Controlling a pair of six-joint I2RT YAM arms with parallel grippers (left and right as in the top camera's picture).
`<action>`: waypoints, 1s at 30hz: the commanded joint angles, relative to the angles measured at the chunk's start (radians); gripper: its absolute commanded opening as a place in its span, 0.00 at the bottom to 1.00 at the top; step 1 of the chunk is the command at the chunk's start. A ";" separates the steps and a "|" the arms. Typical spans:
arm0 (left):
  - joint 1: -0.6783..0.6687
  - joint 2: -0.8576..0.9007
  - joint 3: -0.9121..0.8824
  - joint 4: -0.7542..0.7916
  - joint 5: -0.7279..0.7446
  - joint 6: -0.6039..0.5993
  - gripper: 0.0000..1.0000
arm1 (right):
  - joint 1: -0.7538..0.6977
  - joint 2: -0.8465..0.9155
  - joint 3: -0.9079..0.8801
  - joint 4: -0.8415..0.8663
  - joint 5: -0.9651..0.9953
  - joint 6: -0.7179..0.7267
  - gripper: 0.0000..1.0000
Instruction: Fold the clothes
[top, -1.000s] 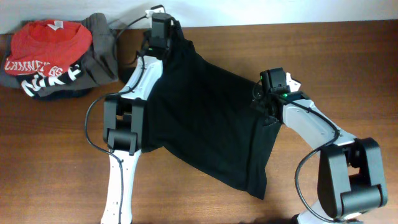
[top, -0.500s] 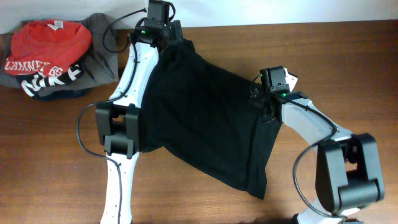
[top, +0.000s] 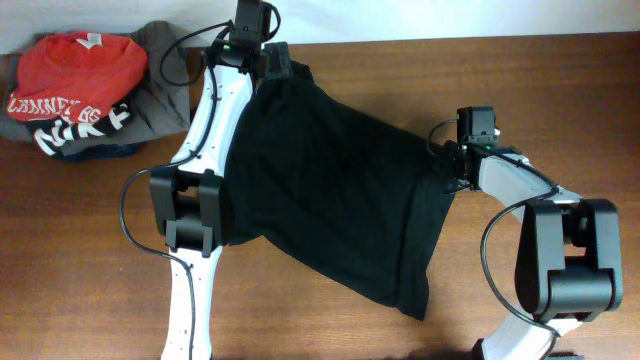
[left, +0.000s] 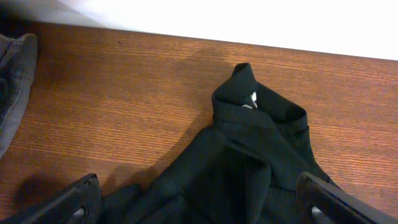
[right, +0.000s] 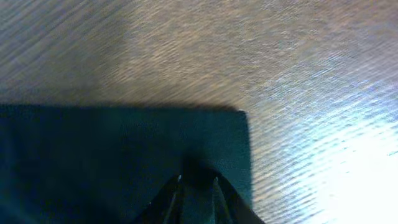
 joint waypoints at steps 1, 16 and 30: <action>-0.002 -0.028 0.014 -0.003 0.006 0.012 0.99 | -0.002 0.007 -0.006 0.002 -0.047 -0.013 0.17; -0.002 -0.028 0.014 -0.048 0.007 0.012 0.99 | -0.090 0.044 -0.006 0.039 -0.105 -0.008 0.04; -0.005 -0.028 0.013 -0.082 0.007 0.012 0.99 | -0.300 0.118 0.002 0.174 -0.101 -0.144 0.04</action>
